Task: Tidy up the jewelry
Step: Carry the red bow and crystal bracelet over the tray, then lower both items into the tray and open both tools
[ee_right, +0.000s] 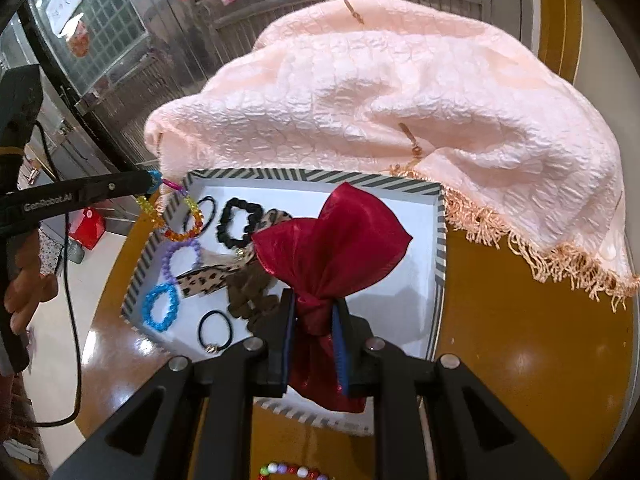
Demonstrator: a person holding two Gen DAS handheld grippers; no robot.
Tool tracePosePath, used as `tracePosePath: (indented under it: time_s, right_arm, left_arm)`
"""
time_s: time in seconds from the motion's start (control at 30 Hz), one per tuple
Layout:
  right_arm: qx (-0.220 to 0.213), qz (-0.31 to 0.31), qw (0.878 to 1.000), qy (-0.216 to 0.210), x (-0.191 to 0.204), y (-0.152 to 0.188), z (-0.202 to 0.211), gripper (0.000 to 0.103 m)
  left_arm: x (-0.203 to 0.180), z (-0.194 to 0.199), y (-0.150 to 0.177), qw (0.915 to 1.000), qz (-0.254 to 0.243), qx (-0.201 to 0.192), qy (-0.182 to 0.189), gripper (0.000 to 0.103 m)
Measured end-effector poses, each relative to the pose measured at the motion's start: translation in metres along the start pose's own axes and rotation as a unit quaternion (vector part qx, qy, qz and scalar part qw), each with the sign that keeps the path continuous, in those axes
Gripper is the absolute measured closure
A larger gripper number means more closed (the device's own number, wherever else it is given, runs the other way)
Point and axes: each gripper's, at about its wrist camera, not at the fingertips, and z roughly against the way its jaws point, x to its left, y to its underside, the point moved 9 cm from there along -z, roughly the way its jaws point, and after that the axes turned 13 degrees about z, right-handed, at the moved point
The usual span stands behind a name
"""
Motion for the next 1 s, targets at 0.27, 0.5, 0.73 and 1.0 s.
tracePosePath:
  time_s: [0.27, 0.5, 0.73, 1.0]
  right_arm:
    - [0.022, -0.016, 1.000, -0.002, -0.021, -0.010, -0.040, 0.086]
    - [0.029, -0.027, 0.999, -0.006, -0.034, -0.017, -0.067, 0.086]
    - [0.035, -0.038, 0.999, -0.013, -0.040, -0.023, -0.090, 0.086]
    - [0.034, -0.031, 0.999, -0.011, -0.040, -0.031, -0.111, 0.082]
  left_arm:
    - [-0.007, -0.025, -0.010, 0.9995, 0.016, 0.023, 0.016, 0.094]
    - [-0.041, -0.044, -0.017, 0.9984, 0.010, 0.036, 0.043, 0.094]
    - [-0.029, -0.080, -0.011, 0.9966, 0.039, 0.066, 0.029, 0.094]
    - [-0.008, -0.104, 0.002, 0.9955, 0.054, 0.078, 0.004, 0.094]
